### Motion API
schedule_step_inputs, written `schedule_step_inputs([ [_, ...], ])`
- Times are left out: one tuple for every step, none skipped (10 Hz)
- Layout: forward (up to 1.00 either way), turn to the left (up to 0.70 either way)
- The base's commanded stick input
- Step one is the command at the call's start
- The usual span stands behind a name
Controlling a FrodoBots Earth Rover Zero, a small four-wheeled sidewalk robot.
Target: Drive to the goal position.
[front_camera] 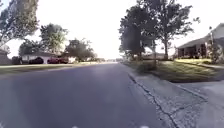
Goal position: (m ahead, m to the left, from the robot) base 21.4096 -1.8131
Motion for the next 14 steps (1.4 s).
schedule_step_inputs([
  [1.00, -0.30],
  [1.00, -0.31],
  [1.00, -0.17],
  [1.00, 0.00],
  [1.00, 0.00],
  [1.00, 0.00],
  [1.00, 0.00],
  [1.00, 0.00],
  [1.00, 0.00],
  [1.00, 0.00],
  [1.00, 0.00],
  [1.00, 0.00],
  [1.00, 0.00],
  [1.00, 0.00],
])
